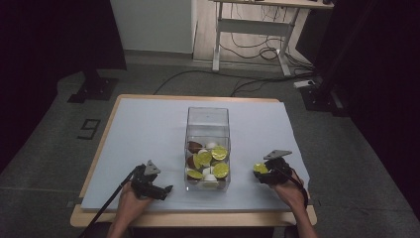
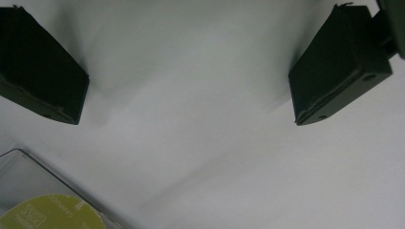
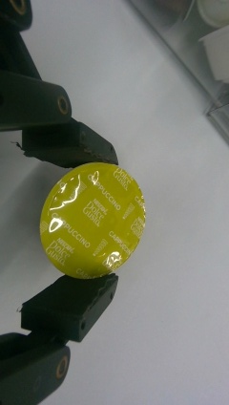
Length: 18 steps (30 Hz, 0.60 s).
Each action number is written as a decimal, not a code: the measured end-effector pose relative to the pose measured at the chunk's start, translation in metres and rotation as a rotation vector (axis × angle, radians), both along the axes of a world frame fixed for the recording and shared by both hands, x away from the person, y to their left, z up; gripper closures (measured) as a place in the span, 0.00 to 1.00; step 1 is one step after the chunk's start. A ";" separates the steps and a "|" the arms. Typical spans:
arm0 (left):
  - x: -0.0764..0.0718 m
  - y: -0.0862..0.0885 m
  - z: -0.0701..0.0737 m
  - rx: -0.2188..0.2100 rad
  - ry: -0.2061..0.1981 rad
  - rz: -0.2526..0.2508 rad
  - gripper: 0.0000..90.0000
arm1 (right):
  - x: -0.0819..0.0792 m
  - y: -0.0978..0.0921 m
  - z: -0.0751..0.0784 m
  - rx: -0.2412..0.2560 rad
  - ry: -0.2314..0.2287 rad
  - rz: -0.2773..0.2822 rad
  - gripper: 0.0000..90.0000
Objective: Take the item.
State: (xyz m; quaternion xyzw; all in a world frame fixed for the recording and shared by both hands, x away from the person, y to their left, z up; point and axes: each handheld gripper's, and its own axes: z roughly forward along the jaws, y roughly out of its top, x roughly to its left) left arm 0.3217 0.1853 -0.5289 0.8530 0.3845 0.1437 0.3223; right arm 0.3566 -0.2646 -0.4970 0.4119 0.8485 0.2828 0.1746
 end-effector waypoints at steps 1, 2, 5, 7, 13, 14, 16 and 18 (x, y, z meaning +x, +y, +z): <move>0.000 0.000 0.000 0.000 0.000 0.000 0.00 | 0.000 0.000 -0.001 -0.004 0.001 -0.001 0.42; 0.000 0.000 0.000 0.000 0.000 0.000 0.00 | 0.000 0.001 -0.002 -0.007 0.002 0.000 0.42; 0.000 0.000 0.000 -0.001 0.000 0.000 0.00 | 0.001 0.001 -0.002 -0.003 0.001 -0.001 0.42; 0.000 0.000 0.000 -0.001 0.000 0.000 0.00 | 0.002 0.001 -0.002 -0.002 0.003 -0.001 0.42; 0.000 0.000 0.000 -0.001 0.000 0.000 0.00 | 0.002 0.002 -0.002 -0.015 -0.015 -0.005 0.39; 0.000 0.000 0.000 -0.001 0.000 0.000 0.00 | 0.002 0.003 -0.002 -0.014 -0.020 -0.007 0.38; 0.000 0.000 0.000 -0.001 0.000 0.000 0.00 | 0.002 0.003 -0.001 -0.010 -0.026 -0.010 0.35; 0.000 0.000 0.000 -0.001 0.000 0.000 0.00 | 0.001 0.005 -0.001 -0.005 -0.031 -0.015 0.32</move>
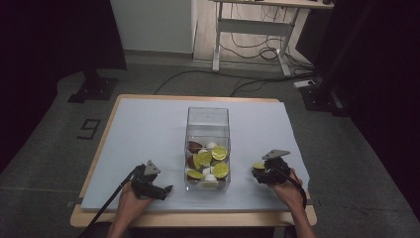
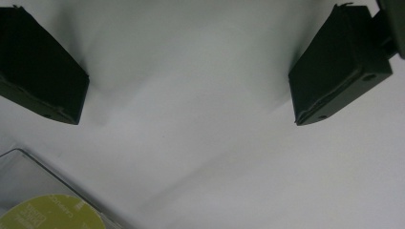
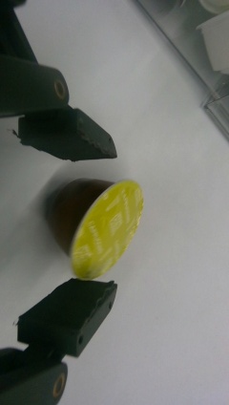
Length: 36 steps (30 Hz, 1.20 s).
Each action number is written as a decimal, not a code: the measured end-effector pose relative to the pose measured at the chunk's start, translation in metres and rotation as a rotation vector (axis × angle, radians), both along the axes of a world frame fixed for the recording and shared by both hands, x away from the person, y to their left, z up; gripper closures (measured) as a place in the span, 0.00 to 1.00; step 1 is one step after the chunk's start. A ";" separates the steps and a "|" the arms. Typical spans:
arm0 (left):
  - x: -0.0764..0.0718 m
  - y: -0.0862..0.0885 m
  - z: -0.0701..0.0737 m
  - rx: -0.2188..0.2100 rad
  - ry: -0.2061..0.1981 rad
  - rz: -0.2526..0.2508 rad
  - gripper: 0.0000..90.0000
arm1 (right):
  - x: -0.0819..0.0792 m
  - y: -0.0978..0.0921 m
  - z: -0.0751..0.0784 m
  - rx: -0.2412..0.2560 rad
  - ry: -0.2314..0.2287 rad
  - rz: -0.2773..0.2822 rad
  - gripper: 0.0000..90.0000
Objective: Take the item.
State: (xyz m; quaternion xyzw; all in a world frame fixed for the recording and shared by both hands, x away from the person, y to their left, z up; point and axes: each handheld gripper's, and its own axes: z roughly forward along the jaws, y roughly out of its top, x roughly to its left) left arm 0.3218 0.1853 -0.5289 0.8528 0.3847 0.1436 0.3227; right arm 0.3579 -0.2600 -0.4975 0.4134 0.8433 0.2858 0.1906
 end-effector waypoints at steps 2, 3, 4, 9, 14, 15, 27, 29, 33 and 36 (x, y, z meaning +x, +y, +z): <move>0.000 0.000 0.000 0.000 0.000 -0.001 0.00 | -0.001 0.001 0.001 -0.001 -0.006 0.007 0.30; 0.000 0.000 0.000 0.000 0.000 0.000 0.00 | -0.002 0.002 0.002 0.002 -0.014 0.010 0.29; 0.000 0.000 0.000 0.000 0.000 0.000 0.00 | -0.003 0.002 0.004 0.006 -0.020 0.012 0.27; 0.000 0.000 0.000 0.000 -0.001 0.000 0.00 | -0.010 0.004 0.012 0.031 -0.059 0.026 0.19; 0.000 0.000 0.000 0.000 -0.001 0.000 0.00 | -0.015 0.003 0.013 0.048 -0.051 0.027 0.15; 0.000 0.000 0.000 0.000 -0.001 0.000 0.00 | -0.016 0.002 0.014 0.051 -0.053 0.026 0.15; 0.000 0.000 0.000 0.001 -0.001 0.001 0.00 | -0.029 -0.009 0.011 0.079 -0.088 -0.045 0.00; 0.000 0.000 0.000 0.000 -0.001 0.001 0.00 | -0.032 -0.011 0.010 0.081 -0.087 -0.054 0.00; 0.000 0.000 0.000 -0.001 -0.001 0.001 0.00 | -0.036 -0.015 0.003 0.086 -0.049 -0.076 0.00; 0.000 0.000 0.000 0.000 -0.001 0.001 0.00 | -0.037 -0.017 -0.001 0.092 -0.041 -0.081 0.00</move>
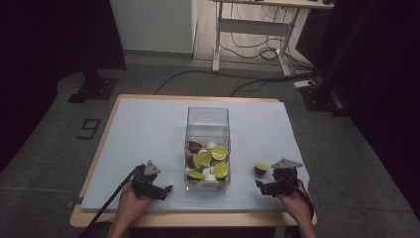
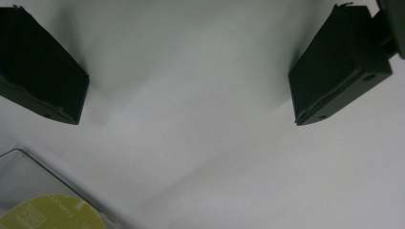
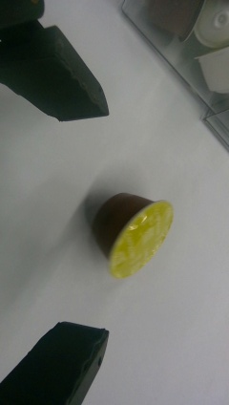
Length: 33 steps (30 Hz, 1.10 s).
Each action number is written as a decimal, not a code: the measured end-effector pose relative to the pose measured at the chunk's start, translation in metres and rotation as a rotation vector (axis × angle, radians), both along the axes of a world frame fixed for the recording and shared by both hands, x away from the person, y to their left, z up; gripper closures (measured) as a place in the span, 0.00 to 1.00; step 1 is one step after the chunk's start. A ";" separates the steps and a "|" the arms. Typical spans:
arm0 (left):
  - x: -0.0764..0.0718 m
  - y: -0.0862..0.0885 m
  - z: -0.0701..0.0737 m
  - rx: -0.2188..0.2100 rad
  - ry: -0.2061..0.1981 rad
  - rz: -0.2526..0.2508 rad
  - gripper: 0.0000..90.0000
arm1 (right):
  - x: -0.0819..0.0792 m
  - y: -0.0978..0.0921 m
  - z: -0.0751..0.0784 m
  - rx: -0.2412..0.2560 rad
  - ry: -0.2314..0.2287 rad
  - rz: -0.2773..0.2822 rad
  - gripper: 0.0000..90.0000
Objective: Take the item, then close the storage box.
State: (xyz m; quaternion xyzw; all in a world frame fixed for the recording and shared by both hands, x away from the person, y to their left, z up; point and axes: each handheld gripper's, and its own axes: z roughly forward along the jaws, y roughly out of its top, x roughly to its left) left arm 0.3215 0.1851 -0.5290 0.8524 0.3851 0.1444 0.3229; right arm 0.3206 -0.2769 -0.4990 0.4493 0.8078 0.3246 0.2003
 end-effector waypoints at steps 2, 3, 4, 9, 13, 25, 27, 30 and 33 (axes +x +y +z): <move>0.000 0.000 0.000 0.000 0.000 0.000 0.00 | 0.001 -0.001 -0.003 -0.012 0.004 -0.004 0.00; 0.000 0.000 0.000 0.000 0.000 0.000 0.00 | 0.002 -0.001 -0.005 -0.016 0.014 -0.007 0.00; 0.000 0.000 0.000 0.000 0.000 0.000 0.00 | 0.003 -0.002 -0.007 -0.019 0.026 -0.007 0.00; 0.000 0.000 0.000 0.001 -0.001 0.000 0.00 | 0.007 -0.005 -0.019 -0.026 0.088 -0.012 0.00; 0.000 0.000 0.000 0.000 -0.001 0.000 0.00 | 0.010 -0.006 -0.026 -0.033 0.131 -0.008 0.00; 0.000 0.000 0.000 0.000 -0.001 0.000 0.00 | 0.006 -0.008 -0.031 -0.015 0.093 -0.003 0.00; 0.000 0.000 0.000 0.000 -0.002 0.000 0.00 | 0.006 -0.008 -0.031 -0.013 0.089 -0.006 0.00; 0.000 0.000 0.000 0.000 -0.001 0.000 0.00 | 0.006 -0.008 -0.031 -0.013 0.090 -0.007 0.00; 0.000 0.000 0.000 -0.001 0.000 0.000 0.00 | 0.007 -0.007 -0.030 -0.020 0.100 -0.009 0.00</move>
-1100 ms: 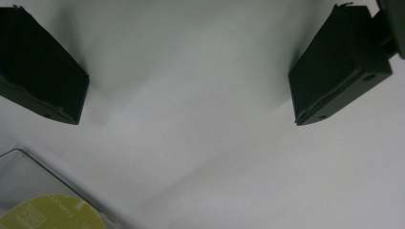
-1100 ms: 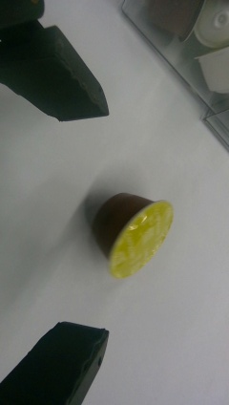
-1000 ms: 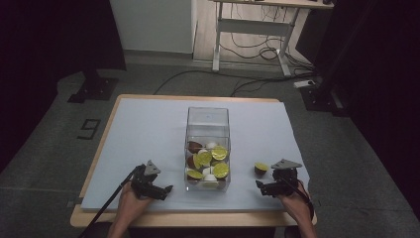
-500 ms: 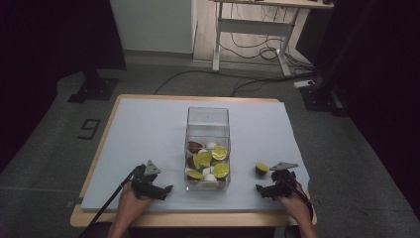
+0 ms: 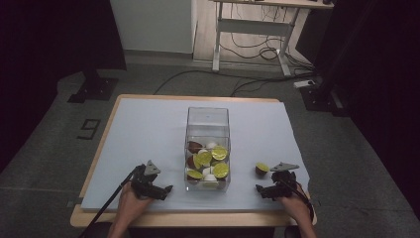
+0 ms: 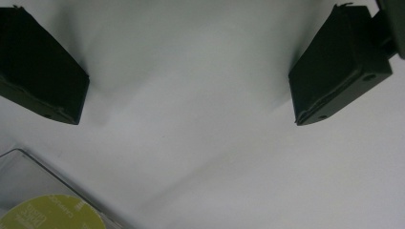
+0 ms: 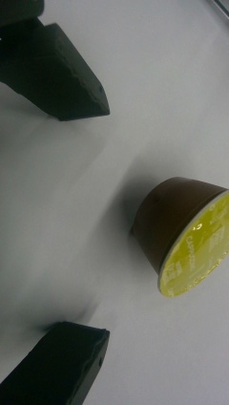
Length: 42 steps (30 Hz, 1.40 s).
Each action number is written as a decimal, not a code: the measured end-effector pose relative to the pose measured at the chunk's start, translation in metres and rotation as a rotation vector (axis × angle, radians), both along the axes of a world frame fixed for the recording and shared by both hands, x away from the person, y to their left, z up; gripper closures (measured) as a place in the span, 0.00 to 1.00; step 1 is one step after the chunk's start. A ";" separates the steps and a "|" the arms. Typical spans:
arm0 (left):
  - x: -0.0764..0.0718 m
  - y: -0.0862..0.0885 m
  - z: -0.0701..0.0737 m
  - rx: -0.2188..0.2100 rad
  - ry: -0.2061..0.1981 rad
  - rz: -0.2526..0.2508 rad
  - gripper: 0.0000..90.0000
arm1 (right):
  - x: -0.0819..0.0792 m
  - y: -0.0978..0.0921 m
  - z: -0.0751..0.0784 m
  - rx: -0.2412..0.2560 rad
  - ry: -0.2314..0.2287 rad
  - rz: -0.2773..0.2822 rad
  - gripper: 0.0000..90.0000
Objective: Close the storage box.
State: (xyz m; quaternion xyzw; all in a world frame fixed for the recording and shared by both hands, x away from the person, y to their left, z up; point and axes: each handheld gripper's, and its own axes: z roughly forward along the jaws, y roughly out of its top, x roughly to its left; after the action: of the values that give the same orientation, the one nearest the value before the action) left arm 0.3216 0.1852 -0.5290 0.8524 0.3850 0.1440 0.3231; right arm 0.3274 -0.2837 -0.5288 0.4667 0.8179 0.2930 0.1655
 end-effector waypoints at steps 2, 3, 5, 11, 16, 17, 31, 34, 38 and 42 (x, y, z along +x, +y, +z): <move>0.000 0.000 0.000 0.000 0.000 0.000 0.00 | 0.000 0.000 0.000 -0.001 0.003 0.002 0.00; 0.000 0.000 0.000 -0.001 0.000 0.000 0.00 | 0.000 0.000 0.000 -0.001 0.003 0.001 0.00; 0.000 0.000 0.000 -0.001 -0.001 0.000 0.00 | 0.000 0.000 0.001 -0.004 0.005 0.001 0.00; -0.001 0.000 0.001 -0.001 -0.005 -0.002 0.01 | 0.000 0.003 0.004 -0.014 0.000 0.019 0.00; -0.002 0.001 0.003 -0.016 0.013 -0.012 0.00 | -0.004 0.006 0.012 -0.001 -0.051 0.029 0.01; -0.003 0.001 0.004 -0.024 0.010 -0.020 0.00 | -0.005 0.006 0.013 0.005 -0.057 0.030 0.02; -0.017 -0.006 0.026 -0.075 -0.071 -0.076 0.04 | -0.015 0.019 0.033 0.065 -0.124 0.091 0.06; -0.020 -0.010 0.031 -0.078 -0.090 -0.105 0.08 | -0.016 0.023 0.036 0.079 -0.127 0.104 0.06; -0.023 -0.013 0.035 -0.092 -0.102 -0.136 0.13 | -0.017 0.028 0.038 0.092 -0.115 0.129 0.06; -0.025 -0.017 0.041 -0.100 -0.111 -0.156 0.16 | -0.018 0.033 0.042 0.121 -0.109 0.166 0.08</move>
State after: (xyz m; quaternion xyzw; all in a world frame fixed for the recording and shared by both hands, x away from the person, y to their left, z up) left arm 0.2967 0.1686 -0.4877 0.8534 0.3056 0.1459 0.3962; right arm 0.3090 -0.2507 -0.4866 0.3899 0.8244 0.3794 0.1562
